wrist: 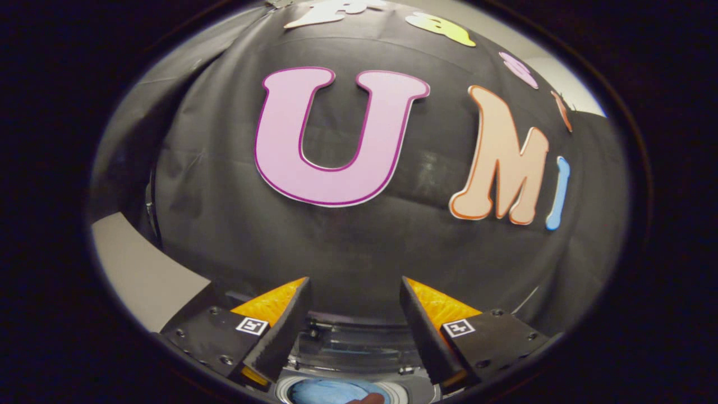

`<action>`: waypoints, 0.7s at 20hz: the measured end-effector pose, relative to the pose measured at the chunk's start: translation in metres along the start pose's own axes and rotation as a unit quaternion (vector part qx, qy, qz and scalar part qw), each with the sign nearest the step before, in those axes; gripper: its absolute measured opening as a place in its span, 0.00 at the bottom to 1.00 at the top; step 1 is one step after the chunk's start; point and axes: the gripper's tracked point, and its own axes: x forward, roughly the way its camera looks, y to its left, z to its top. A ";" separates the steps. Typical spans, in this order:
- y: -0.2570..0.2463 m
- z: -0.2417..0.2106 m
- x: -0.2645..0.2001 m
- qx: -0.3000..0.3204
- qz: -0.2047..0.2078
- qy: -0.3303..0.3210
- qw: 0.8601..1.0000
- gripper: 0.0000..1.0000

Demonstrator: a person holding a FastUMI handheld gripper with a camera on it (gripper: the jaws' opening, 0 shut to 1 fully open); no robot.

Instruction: Put the clothes into the washing machine and then close the washing machine lid.

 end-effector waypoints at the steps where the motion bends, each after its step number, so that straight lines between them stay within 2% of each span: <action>1: -0.004 -0.004 0.010 0.006 0.000 0.008 1.000 0.97; 6: -0.018 -0.044 0.040 -0.003 -0.019 0.047 0.999 0.97; 7: -0.017 -0.042 0.052 0.038 -0.017 0.018 0.999 0.97; 9: -0.018 -0.050 0.056 0.099 -0.020 0.008 0.995 0.97; 10: -0.019 -0.041 0.058 0.105 -0.027 -0.020 0.994 0.97; 14: -0.019 -0.042 0.054 0.091 -0.031 -0.033 0.995 0.97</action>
